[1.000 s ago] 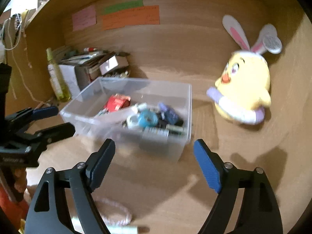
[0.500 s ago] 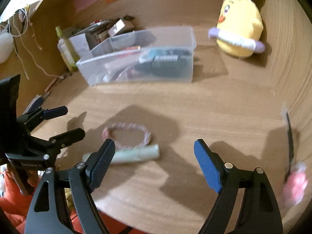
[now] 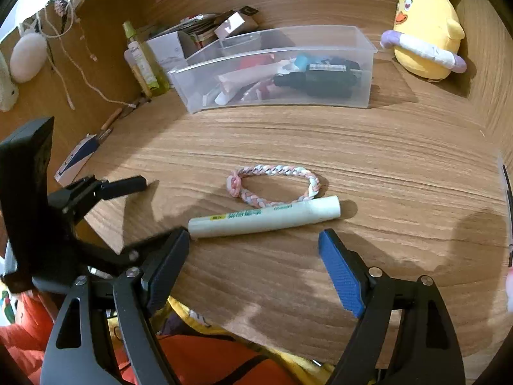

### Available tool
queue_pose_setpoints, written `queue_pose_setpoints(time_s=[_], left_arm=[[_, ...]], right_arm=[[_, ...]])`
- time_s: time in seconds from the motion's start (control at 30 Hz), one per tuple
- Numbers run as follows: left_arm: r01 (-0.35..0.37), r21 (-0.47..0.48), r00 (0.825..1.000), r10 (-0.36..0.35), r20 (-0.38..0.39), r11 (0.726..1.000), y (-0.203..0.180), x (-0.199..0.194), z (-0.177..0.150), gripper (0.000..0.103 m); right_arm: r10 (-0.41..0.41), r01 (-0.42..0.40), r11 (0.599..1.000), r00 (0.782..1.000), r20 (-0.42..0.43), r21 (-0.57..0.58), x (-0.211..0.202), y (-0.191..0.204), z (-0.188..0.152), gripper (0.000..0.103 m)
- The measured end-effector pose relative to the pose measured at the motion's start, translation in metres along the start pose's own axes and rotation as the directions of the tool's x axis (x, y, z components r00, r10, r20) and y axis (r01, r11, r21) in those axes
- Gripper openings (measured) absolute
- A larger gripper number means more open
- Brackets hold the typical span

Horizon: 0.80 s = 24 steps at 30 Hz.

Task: Organize objects
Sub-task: 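Grasp the braided bracelet with the left tool while the right tool grasps the white marker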

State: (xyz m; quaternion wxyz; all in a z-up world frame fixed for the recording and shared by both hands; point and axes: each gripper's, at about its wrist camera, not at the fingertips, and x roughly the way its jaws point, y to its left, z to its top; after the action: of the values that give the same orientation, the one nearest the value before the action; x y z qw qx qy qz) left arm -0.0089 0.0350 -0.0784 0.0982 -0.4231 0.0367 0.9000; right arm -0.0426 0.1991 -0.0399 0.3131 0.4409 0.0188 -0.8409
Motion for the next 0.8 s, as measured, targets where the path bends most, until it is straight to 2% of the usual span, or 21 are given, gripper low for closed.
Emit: queue_pose_setpoints(time_s=[0.2, 0.37, 0.53, 0.7, 0.77, 0.8], left_arm=[[0.058, 0.079, 0.998, -0.06, 0.014, 0.995, -0.038, 0.016, 0.017, 0.094], [0.079, 0.08, 0.996, -0.081, 0.025, 0.994, -0.045, 0.016, 0.018, 0.094], [0.046, 0.034, 0.999, -0.047, 0.028, 0.998, -0.029, 0.011, 0.015, 0.094], [0.035, 0.015, 0.999, -0.035, 0.024, 0.999, -0.022, 0.014, 0.02, 0.092], [0.042, 0.019, 0.999, -0.043, 0.023, 0.999, -0.026, 0.017, 0.024, 0.09], [0.045, 0.023, 0.999, -0.045, 0.024, 0.999, -0.028, 0.019, 0.026, 0.084]], right_arm=[[-0.058, 0.057, 0.998, 0.998, 0.023, 0.041, -0.001, -0.014, 0.008, 0.08], [-0.11, 0.109, 0.993, 0.993, 0.029, 0.032, 0.004, -0.026, 0.015, 0.075], [-0.159, 0.159, 0.987, 0.986, 0.049, -0.006, 0.006, -0.031, 0.018, 0.049], [-0.193, 0.195, 0.98, 0.979, 0.064, -0.03, 0.005, -0.036, 0.018, 0.028], [-0.206, 0.21, 0.977, 0.976, 0.069, -0.043, 0.003, -0.039, 0.017, 0.021], [-0.208, 0.211, 0.976, 0.976, 0.07, -0.046, 0.003, -0.04, 0.017, 0.018]])
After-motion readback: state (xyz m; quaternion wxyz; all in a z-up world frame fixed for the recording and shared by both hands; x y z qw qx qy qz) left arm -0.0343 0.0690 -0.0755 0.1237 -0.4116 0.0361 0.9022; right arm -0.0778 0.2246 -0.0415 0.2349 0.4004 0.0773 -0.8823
